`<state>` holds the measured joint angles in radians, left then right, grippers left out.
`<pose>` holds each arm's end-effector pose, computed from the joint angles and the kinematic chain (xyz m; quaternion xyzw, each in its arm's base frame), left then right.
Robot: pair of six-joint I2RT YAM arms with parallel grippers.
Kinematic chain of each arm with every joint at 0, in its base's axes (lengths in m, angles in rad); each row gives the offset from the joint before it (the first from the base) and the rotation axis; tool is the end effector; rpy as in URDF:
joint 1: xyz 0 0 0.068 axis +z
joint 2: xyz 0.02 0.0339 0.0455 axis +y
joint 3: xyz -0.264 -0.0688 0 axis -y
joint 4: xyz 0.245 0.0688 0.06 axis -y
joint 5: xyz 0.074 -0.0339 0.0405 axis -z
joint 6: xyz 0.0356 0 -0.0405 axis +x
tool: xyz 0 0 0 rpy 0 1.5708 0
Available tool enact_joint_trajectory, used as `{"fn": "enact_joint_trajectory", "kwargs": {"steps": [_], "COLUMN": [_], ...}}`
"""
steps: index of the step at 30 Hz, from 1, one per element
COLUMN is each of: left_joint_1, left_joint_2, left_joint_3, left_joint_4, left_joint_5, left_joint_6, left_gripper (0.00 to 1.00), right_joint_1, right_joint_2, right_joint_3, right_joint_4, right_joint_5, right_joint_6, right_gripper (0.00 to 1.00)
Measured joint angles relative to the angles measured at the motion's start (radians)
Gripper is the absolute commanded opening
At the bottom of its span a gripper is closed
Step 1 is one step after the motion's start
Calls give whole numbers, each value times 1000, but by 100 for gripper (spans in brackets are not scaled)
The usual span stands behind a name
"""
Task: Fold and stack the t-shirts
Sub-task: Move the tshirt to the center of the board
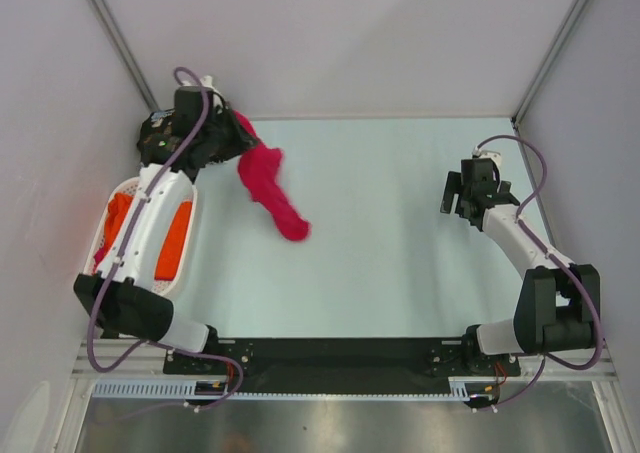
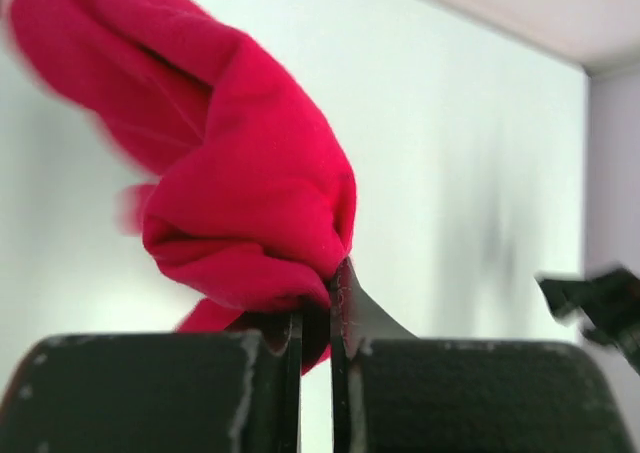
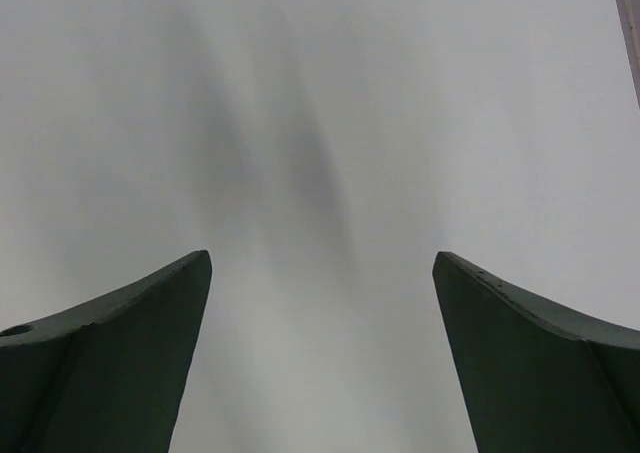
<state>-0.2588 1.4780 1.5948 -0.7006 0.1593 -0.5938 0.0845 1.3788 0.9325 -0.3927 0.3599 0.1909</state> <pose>0.3107 -0.0881 0.4043 -0.1092 0.8719 -0.2591 0.4010 0.2883 0.0118 0.2412 0.1128 0.9140 -0.1172 0.3716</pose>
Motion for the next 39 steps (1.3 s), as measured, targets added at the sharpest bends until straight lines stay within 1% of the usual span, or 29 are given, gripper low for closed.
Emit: {"fn": "enact_joint_trajectory", "kwargs": {"steps": [3, 5, 8, 10, 12, 13, 14, 15, 16, 21, 23, 25, 26, 28, 29, 30, 33, 35, 36, 38, 39], "left_joint_1": [49, 50, 46, 31, -15, -47, -82, -121, -156, -348, -427, -491, -511, -519, -510, -490, -381, -286, -233, -160, -140], "left_joint_2": [-39, -39, -2, 60, 165, 231, 310, 393, 475, 854, 937, 947, 929, 856, 811, 734, 484, 324, 261, 180, 162], "left_joint_3": [93, 191, 303, 350, 410, 443, 470, 485, 492, 536, 539, 538, 536, 496, 459, 382, 146, -1, -53, -118, -137], "left_joint_4": [-101, -134, -136, -133, -136, -136, -131, -124, -121, -159, -173, -200, -204, -192, -179, -136, -38, 37, 60, 89, 94], "left_joint_5": [-130, -152, -75, -1, 70, 101, 129, 149, 171, 335, 393, 425, 429, 421, 415, 408, 389, 378, 365, 338, 326], "left_joint_6": [62, 101, 126, 135, 152, 160, 166, 169, 172, 174, 177, 183, 188, 199, 200, 199, 175, 162, 157, 153, 154], "left_gripper": [0, 0, 0, 0, 0, 6, 31, 78, 99, 100, 100, 100, 99, 100, 100, 100, 100, 99, 100, 100, 94], "right_joint_1": [0, 0, 0, 0, 0, 0, 0, 0, 0, -12, -19, -23, -24, -25, -25, -25, -15, 5, 18, 43, 56], "right_joint_2": [8, 8, 8, 8, 8, 6, 2, -3, -13, -71, -82, -79, -76, -66, -59, -51, -32, -20, -14, -2, 5], "right_joint_3": [0, 0, 0, 0, 0, 0, -3, -5, -10, -30, -27, -10, 3, 37, 59, 79, 123, 137, 140, 140, 140], "right_joint_4": [2, 3, 3, 3, 2, 2, 2, 0, 1, -8, -8, -18, -23, -29, -28, -24, -12, -5, -2, 1, 1], "right_joint_5": [3, 6, 11, 16, 18, 19, 21, 22, 25, 26, 26, 23, 20, 4, -11, -26, -61, -74, -79, -87, -89], "right_joint_6": [0, 0, 0, 0, 0, 0, 0, -1, -1, -3, -4, -4, -3, 3, 9, 17, 31, 38, 41, 45, 46], "right_gripper": [100, 100, 100, 100, 100, 100, 100, 100, 100, 100, 100, 100, 100, 99, 99, 98, 98, 98, 98, 98, 98]}}
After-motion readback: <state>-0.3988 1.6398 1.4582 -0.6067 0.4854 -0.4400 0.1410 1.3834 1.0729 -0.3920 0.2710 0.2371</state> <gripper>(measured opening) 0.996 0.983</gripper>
